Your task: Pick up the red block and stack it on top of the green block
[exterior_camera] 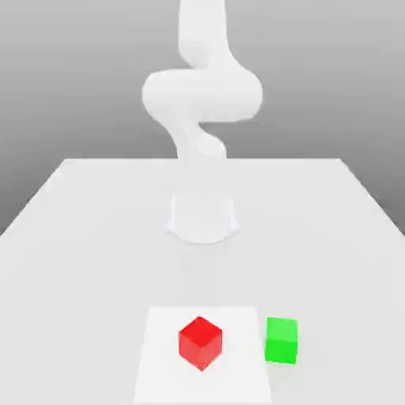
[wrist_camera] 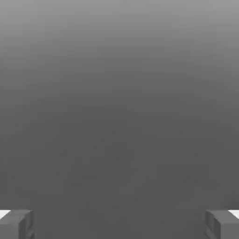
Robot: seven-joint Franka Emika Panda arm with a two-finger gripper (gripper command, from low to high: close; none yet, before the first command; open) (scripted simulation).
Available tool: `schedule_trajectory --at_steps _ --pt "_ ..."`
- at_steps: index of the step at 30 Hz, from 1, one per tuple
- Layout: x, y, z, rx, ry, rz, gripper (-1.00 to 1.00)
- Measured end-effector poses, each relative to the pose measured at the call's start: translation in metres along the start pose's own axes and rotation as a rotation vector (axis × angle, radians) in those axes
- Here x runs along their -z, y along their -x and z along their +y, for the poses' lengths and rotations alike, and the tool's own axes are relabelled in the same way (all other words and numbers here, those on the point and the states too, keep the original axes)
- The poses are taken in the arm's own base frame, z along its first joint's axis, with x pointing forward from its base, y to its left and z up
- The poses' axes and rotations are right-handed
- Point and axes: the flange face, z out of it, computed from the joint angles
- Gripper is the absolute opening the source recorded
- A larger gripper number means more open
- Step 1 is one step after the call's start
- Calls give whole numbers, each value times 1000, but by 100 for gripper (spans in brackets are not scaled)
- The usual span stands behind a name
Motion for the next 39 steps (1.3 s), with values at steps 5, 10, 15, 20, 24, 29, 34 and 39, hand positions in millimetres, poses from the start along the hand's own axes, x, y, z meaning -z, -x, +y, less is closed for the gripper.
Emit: schedule_trajectory --at_steps 5,10,15,20,24,29,34,39 --pt "-118 21 24 172 70 -167 0" --pt "-217 64 60 342 131 -326 0" --pt "-296 121 109 514 190 -484 0" --pt "-350 184 169 692 248 -642 0" --pt "-382 212 198 738 262 -681 0" --pt "-406 228 214 740 263 -685 -100" --pt "-408 230 215 739 263 -687 -100" --pt "-373 208 194 740 263 -686 -100"
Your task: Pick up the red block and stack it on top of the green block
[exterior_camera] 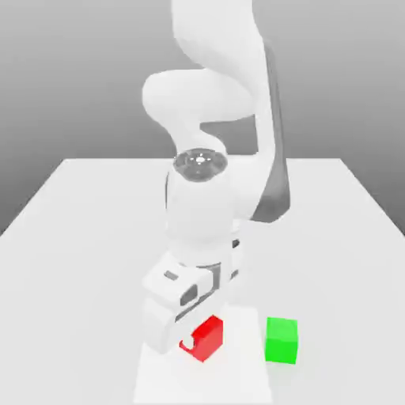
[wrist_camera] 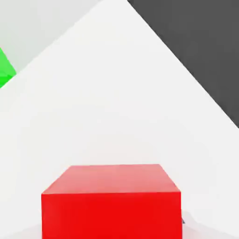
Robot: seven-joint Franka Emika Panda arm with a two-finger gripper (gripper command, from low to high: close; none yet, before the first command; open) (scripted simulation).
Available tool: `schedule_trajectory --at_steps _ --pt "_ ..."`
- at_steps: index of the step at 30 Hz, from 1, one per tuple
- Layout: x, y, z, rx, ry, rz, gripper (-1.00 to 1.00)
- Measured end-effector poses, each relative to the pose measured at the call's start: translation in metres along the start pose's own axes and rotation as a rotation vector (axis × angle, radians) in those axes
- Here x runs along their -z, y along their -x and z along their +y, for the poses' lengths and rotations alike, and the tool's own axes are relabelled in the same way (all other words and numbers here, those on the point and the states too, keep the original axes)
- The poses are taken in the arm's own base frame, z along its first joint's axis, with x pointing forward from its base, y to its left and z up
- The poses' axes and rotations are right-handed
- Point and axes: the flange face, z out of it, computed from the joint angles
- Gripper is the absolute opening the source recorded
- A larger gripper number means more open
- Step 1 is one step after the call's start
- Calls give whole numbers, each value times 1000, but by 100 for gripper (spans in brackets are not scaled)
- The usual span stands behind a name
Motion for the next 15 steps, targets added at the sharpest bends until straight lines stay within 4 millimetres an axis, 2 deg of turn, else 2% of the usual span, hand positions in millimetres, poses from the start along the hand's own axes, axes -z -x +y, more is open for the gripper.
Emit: schedule_trajectory --at_steps 1,3,6,8,10,12,13,15 --pt "9 0 -5 18 -2 -1 -100" --pt "24 0 -52 194 -6 -2 -100" --pt "45 12 -132 511 -4 -2 -100" --pt "36 19 -161 613 -2 -1 -100" --pt "17 13 -142 572 -3 -1 -100" --pt "-4 12 -136 559 -2 -1 -100" --pt "-11 12 -135 557 -1 -1 100" --pt "-11 12 -135 557 -1 -1 100"
